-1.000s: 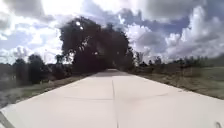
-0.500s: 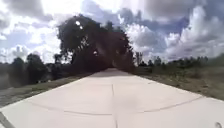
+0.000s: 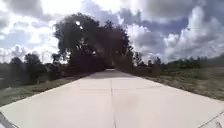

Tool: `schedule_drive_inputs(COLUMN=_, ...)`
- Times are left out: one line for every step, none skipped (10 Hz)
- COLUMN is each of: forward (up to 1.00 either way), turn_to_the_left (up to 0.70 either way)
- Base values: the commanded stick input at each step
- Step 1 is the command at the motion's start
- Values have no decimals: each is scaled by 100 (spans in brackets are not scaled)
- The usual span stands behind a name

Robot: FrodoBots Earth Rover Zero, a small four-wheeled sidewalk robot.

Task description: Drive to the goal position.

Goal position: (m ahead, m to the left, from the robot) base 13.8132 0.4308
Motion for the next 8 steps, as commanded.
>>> schedule_drive_inputs(forward=100, turn_to_the_left=0)
schedule_drive_inputs(forward=100, turn_to_the_left=23)
schedule_drive_inputs(forward=100, turn_to_the_left=27)
schedule_drive_inputs(forward=100, turn_to_the_left=27)
schedule_drive_inputs(forward=100, turn_to_the_left=27)
schedule_drive_inputs(forward=100, turn_to_the_left=27)
schedule_drive_inputs(forward=100, turn_to_the_left=4)
schedule_drive_inputs(forward=100, turn_to_the_left=0)
